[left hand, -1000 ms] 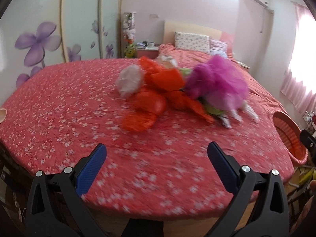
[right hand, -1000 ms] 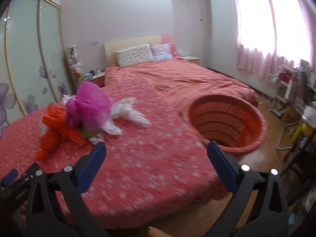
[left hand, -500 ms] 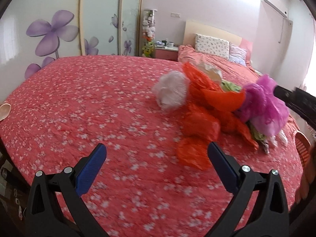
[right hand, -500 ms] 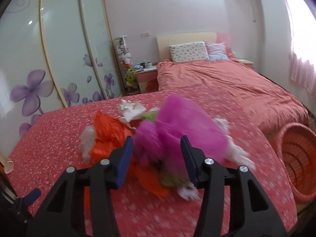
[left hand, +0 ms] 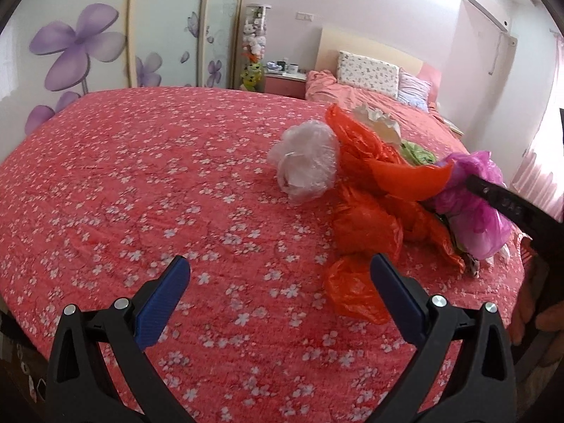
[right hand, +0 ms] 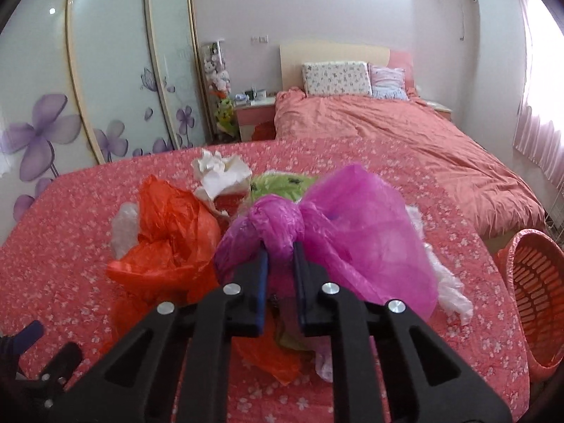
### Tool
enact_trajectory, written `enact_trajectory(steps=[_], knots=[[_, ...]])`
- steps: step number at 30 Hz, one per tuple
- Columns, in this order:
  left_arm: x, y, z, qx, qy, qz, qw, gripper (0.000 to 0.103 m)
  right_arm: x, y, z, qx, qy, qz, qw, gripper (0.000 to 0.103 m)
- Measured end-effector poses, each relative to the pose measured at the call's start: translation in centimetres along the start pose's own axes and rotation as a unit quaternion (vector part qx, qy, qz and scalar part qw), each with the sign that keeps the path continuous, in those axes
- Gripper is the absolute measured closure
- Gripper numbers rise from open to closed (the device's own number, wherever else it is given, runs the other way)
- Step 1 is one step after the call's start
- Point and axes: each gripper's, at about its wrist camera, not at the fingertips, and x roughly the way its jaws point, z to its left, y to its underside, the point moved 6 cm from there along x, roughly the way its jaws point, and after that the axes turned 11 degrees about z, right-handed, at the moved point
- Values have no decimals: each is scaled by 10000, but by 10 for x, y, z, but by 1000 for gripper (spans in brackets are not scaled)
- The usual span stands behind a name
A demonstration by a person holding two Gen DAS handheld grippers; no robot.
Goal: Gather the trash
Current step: 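Reach into the bag pile and grasp the magenta plastic bag with the right tool, then grasp the red-orange plastic bag with the left tool while the right tool holds the magenta bag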
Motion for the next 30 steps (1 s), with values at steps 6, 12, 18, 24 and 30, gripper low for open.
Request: enact_trajectory(steps=[6, 12, 18, 24, 30], knots=[[5, -12, -22, 318, 276, -1, 9991, 2, -52, -5, -22, 149, -33, -553, 9984, 90], [26, -23, -49, 595, 344, 166, 9975, 7, -81, 7, -56, 386, 112, -660, 9970, 90], [48, -28, -57, 683, 295, 409, 9964, 16, -89, 19, -81, 549, 242, -597, 9964, 90], [61, -20, -58, 600, 498, 705, 9945, 43, -90, 31, -87, 580, 310, -538, 9964, 89], [51, -21, -55, 659, 590, 563, 9945, 62, -96, 38, -92, 628, 338, -538, 9960, 89]])
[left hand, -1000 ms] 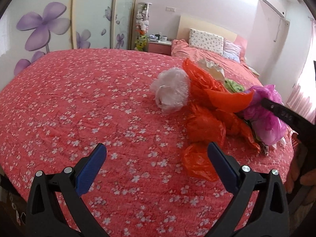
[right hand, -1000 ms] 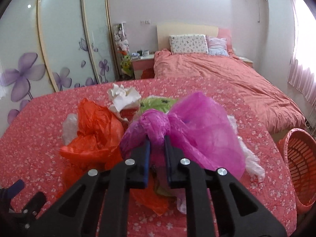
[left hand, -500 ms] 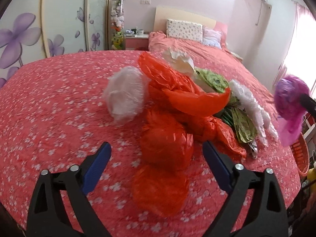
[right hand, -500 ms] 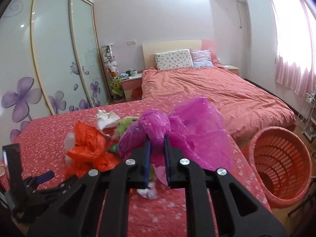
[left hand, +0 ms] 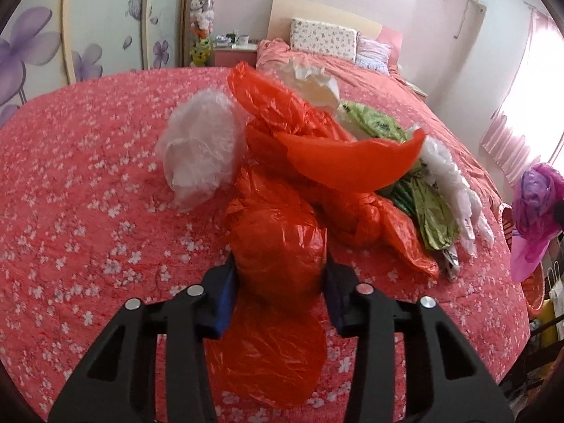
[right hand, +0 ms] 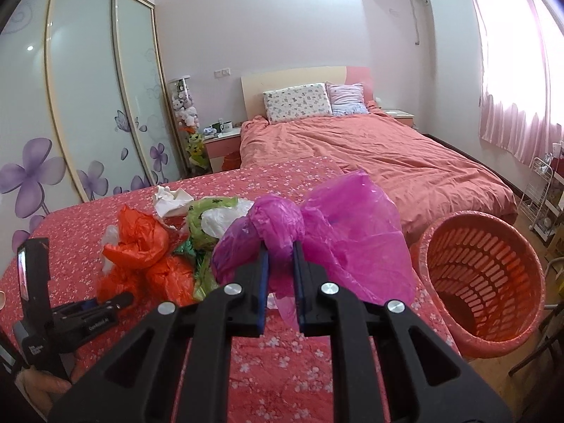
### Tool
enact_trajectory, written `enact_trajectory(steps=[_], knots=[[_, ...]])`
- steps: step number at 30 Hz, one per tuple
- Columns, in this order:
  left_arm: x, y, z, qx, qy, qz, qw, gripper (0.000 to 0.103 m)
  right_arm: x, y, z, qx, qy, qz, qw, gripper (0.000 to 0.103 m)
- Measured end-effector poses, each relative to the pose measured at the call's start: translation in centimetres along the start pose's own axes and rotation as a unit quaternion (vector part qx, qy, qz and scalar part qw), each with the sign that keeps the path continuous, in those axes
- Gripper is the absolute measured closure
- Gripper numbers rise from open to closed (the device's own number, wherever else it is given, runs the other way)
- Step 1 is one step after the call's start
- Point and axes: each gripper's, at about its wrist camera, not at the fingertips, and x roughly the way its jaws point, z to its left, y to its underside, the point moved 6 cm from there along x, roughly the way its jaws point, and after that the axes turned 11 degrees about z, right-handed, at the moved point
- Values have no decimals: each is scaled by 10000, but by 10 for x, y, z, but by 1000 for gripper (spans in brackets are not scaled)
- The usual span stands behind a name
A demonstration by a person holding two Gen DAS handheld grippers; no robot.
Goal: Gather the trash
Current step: 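Grasp the red-orange plastic bag with the left tool while the right tool holds the magenta bag, then carry both bags over the orange basket and open both tools to drop them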
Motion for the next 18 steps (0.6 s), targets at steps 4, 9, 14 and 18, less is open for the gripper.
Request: enact_trajectory(steps=[4, 9, 14, 18], knots=[[-18, -2, 2, 86, -86, -201, 9997, 63, -7, 2, -3, 51, -17, -30, 10000, 89], [-50, -6, -5, 218, -144, -523, 9983, 64, -19, 4, -7, 85, -47, -100, 9999, 89], [-75, -14, -18, 322, -83, -758, 9966, 63, -35, 4, -14, 163, -63, -230, 9996, 89], [-91, -17, -39, 463, 32, -887, 9950, 63, -49, 4, -27, 242, -15, -367, 9990, 89]])
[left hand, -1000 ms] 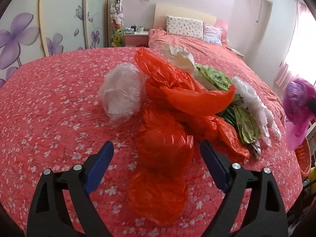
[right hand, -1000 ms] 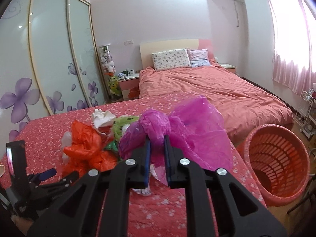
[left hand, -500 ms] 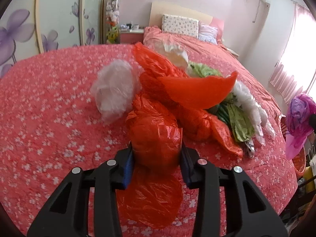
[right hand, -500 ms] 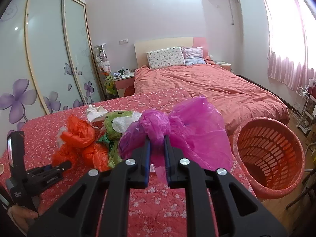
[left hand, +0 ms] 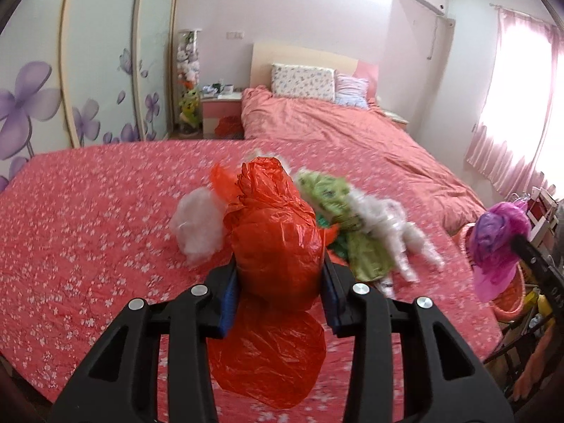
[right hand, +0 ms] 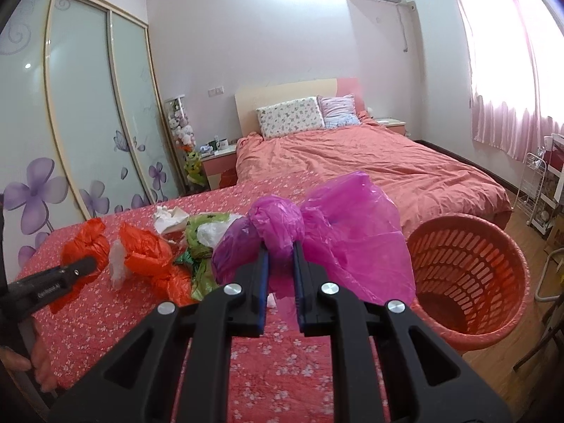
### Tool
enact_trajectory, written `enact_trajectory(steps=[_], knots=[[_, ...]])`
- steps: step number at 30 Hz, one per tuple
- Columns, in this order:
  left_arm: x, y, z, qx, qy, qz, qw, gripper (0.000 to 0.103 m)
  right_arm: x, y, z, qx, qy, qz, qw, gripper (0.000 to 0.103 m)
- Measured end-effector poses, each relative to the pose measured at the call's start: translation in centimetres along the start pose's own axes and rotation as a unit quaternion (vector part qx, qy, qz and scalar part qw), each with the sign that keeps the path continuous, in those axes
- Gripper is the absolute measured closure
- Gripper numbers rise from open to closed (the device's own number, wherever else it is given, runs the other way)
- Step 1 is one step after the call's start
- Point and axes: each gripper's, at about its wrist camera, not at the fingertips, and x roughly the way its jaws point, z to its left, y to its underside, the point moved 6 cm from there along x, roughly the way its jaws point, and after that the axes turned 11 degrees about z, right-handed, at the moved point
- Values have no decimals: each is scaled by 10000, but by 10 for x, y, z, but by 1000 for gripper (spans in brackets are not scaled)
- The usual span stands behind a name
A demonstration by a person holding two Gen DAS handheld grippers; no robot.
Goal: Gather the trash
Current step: 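Carry both bags over the orange basket and open both tools to drop them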
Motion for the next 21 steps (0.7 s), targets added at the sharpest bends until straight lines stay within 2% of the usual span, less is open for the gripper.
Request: enact_trajectory(steps=[5, 10, 17, 21], knots=[[-9, -9, -34, 246, 268, -94, 9993, 63, -15, -2, -24, 107, 185, -155, 9997, 89], [-8, -12, -83, 620, 648, -117, 9959, 63, -26, -3, -58, 231, 477, -272, 9982, 89], [10, -13, -150, 1126, 1193, -25, 9865, 63, -38, -6, -109, 534, 916, -589, 9926, 89], [26, -12, -192, 1405, 1534, 68, 9781, 63, -35, -5, -139, 638, 1166, -615, 9892, 89]])
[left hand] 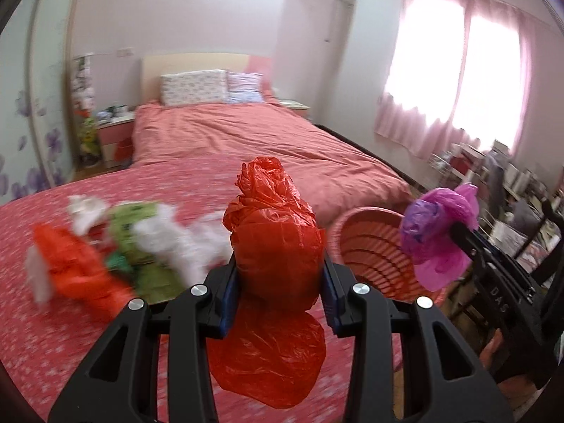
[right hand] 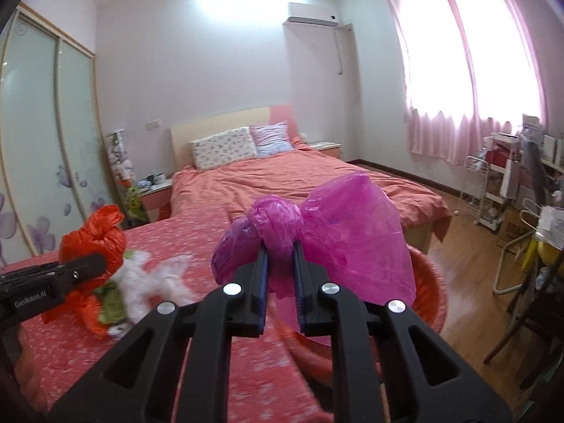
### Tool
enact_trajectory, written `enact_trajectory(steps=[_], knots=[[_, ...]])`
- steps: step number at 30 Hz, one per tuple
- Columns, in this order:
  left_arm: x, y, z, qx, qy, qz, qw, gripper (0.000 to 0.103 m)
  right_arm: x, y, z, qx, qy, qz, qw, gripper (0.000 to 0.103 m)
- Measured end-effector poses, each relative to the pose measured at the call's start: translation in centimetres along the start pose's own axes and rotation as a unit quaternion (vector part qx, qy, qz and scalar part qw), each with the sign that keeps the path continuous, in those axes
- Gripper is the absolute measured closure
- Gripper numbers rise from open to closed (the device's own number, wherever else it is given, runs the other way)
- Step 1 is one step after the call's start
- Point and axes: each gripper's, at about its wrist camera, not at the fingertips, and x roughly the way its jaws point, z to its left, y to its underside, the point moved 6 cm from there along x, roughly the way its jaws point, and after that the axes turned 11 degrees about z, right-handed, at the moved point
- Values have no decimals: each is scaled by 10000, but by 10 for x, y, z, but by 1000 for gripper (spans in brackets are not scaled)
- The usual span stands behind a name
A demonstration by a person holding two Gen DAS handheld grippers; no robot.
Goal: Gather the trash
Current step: 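Carry both bags over the orange basket and open both tools to drop them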
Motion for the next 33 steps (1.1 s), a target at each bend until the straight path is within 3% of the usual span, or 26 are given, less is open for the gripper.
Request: enact_trajectory(steps=[9, 16, 28, 33], knots=[[59, -13, -70, 537, 601, 270, 9964, 63, 32, 0, -54, 350, 390, 60, 9986, 89], [77, -14, -103, 791, 819, 379, 9928, 63, 53, 1, -79, 537, 502, 61, 9973, 89], [101, -14, -131, 956, 1014, 542, 9887, 62, 71, 1, -95, 725, 466, 144, 9962, 88], [112, -11, -132, 912, 1006, 659, 9885, 58, 81, 0, -100, 854, 394, 212, 9953, 83]])
